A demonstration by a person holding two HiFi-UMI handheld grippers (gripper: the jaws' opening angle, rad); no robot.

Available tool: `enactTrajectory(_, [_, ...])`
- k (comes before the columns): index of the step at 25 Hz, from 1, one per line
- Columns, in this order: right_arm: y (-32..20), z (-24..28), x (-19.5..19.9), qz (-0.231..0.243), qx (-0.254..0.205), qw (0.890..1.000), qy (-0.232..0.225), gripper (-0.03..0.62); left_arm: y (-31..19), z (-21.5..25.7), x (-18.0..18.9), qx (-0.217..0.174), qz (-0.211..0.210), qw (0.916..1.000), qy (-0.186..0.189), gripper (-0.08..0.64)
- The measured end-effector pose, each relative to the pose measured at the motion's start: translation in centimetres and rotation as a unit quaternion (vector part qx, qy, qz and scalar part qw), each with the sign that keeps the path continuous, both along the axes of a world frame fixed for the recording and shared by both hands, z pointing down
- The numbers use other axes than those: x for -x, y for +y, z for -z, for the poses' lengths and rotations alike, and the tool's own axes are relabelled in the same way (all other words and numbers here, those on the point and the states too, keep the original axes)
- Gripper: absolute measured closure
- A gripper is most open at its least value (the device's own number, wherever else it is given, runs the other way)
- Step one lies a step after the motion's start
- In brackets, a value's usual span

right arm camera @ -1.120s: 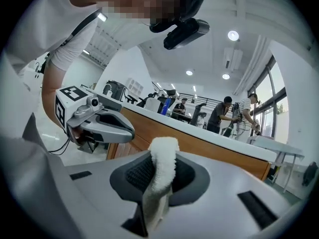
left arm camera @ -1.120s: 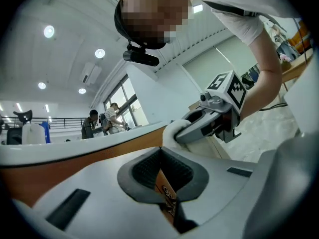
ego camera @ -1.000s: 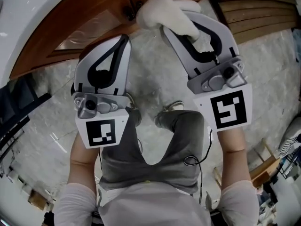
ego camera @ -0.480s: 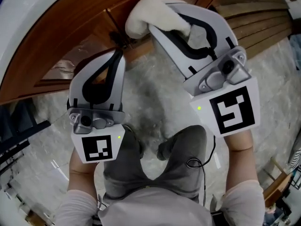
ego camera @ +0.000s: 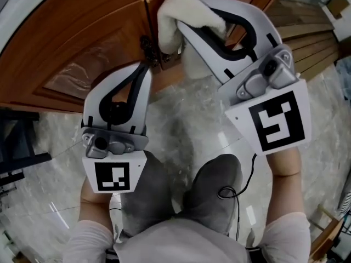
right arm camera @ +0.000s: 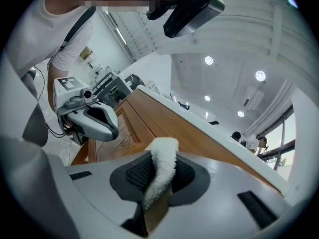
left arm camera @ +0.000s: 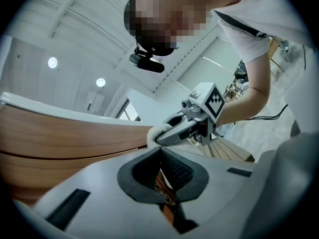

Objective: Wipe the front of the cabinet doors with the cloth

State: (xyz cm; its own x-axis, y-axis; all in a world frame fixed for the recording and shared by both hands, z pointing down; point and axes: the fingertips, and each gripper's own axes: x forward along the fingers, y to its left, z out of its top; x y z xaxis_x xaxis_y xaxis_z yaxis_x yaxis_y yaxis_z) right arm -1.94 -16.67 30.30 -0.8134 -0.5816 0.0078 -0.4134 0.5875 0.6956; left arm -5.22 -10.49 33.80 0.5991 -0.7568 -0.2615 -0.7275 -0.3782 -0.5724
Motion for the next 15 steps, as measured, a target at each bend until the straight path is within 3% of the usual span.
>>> enactTrajectory(15, [-0.1, -0.3, 0.3, -0.003, -0.031, 0.999, 0.022, 0.517, 0.3, -0.9, -1.2, -0.008, 0.003, 0.9999, -0.011, 0.541])
